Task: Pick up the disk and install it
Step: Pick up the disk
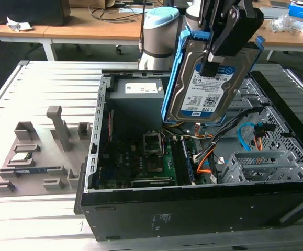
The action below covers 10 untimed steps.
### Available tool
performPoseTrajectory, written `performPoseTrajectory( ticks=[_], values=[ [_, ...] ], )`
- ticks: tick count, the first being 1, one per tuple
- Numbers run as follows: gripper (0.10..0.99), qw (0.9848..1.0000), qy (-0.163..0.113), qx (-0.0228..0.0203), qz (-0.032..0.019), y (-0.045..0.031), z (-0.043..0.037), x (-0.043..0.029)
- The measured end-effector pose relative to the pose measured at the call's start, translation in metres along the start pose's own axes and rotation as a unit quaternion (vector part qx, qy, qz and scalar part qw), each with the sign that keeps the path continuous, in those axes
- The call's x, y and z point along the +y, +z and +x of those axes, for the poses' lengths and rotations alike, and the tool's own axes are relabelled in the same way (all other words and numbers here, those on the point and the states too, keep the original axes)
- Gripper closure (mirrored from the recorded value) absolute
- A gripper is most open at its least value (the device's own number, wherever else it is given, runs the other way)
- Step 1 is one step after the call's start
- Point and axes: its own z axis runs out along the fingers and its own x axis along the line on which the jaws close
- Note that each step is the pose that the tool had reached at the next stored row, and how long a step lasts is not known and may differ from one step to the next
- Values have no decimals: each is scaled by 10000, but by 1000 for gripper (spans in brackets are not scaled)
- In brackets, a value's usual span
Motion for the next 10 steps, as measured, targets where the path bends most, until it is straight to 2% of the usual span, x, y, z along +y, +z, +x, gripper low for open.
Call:
performPoseTrajectory(
  ticks=[2, 10],
  values=[
    [725, 10000, 0, 0, 0, 4, 49, -1],
    [725, 10000, 0, 0, 0, 12, 155, -4]
  ],
)
